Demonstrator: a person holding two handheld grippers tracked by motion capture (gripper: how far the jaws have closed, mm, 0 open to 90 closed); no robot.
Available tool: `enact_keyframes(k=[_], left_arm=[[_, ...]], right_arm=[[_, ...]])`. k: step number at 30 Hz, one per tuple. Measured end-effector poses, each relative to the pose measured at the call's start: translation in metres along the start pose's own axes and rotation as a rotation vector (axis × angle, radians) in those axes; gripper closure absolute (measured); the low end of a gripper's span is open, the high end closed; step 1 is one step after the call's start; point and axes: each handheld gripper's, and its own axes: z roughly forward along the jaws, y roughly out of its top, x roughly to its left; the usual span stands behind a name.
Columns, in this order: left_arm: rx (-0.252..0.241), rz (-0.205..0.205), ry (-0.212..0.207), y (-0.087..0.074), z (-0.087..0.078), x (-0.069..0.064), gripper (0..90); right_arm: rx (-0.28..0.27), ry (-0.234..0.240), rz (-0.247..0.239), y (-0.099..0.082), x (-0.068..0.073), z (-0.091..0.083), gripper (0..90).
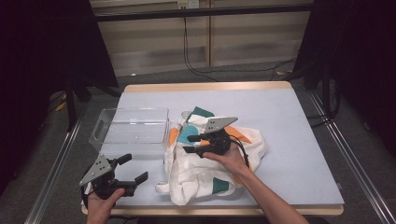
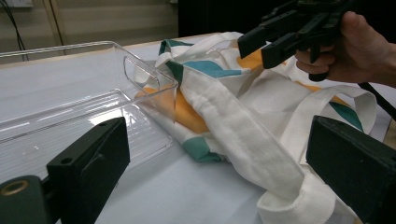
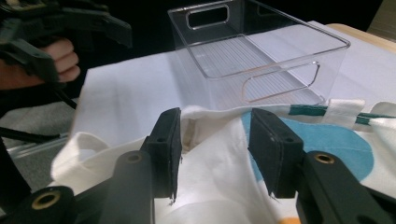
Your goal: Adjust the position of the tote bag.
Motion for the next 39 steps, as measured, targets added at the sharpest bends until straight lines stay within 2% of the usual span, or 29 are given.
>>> enact_keyframes(k=[5,18,25,33,39], left_arm=[[-0.001,-0.011,0.006,-0.001,-0.001,0.003,6.3],[0.016,-0.008,0.006,-0.001,0.002,0.003,6.3],[0.016,-0.01,0.005,-0.001,0.001,0.003,6.3],[0.028,-0.017,-0.003,-0.002,0.004,0.004,6.3],[0.034,-0.015,-0.003,-0.002,0.004,0.004,6.3]], right_arm=[[0.075,-0.017,-0.016,0.002,-0.011,0.01,54.6],[0.2,-0.023,-0.022,0.001,-0.026,0.032,50.2],[0.307,-0.038,-0.074,0.003,-0.028,0.043,50.4],[0.359,-0.044,-0.072,0.001,-0.031,0.045,61.6],[0.375,-0.043,-0.06,0.001,-0.032,0.046,72.3]])
